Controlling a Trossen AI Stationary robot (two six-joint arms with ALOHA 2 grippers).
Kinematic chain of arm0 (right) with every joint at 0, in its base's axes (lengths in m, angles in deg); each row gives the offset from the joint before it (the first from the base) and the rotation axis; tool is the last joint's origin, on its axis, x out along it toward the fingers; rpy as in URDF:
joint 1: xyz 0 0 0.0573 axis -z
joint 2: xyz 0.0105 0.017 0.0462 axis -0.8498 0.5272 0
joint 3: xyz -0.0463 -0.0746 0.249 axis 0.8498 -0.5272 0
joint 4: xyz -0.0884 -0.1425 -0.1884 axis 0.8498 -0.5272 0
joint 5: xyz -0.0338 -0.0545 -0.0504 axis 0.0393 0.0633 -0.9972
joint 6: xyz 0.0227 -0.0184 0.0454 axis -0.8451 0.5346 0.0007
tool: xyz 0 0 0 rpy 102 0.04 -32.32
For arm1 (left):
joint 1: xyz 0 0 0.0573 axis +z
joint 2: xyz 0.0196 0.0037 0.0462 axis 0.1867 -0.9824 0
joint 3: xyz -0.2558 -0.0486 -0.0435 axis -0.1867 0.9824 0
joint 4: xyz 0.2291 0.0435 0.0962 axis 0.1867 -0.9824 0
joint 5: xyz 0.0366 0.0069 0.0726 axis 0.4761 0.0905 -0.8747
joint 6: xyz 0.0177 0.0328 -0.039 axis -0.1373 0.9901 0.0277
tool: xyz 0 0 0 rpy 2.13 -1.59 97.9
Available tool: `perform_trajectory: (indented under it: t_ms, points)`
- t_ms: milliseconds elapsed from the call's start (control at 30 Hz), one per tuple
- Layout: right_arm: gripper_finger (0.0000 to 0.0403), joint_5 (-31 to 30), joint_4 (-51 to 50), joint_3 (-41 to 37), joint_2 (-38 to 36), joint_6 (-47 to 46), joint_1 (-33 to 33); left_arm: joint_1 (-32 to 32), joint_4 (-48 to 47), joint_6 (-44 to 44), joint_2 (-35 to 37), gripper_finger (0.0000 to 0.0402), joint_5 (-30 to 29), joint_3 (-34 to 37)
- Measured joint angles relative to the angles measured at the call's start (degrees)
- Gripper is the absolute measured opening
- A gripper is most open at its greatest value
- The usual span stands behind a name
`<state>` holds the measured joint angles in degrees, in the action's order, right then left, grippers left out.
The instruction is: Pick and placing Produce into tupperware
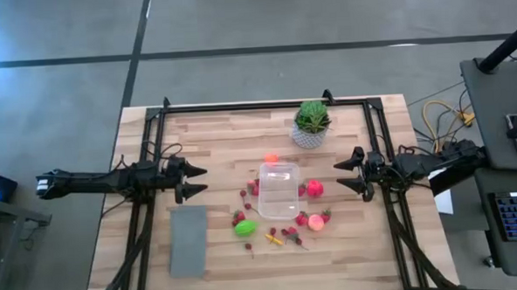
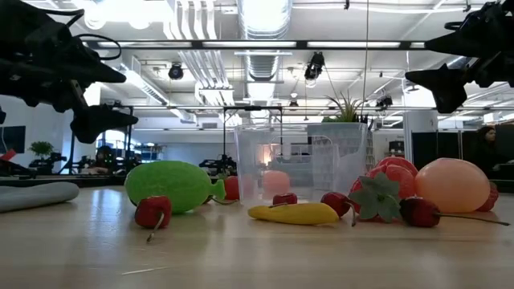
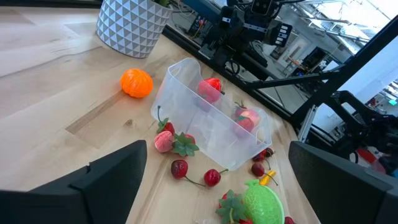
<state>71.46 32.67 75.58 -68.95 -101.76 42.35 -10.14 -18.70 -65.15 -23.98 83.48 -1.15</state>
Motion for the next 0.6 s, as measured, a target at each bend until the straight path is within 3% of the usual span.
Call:
perform_trajectory:
  t_ms: [133, 400, 600]
  points:
    - [0.0270, -2.85, 1.07, 0.00, 0.00, -0.36, 0.00, 0.00, 0.00, 0.00, 0.01, 0.0378, -0.02, 0.00]
    - [0.0270, -3.03, 1.27, 0.00, 0.00, -0.84, 0.00, 0.00, 0.01, 0.01, 0.00, 0.0378, 0.00, 0.00]
    - [0.0270, -4.14, 3.48, 0.02, 0.14, -27.70, 0.15, 0.00, 0.01, 0.00, 0.00, 0.0378, -0.01, 0.00]
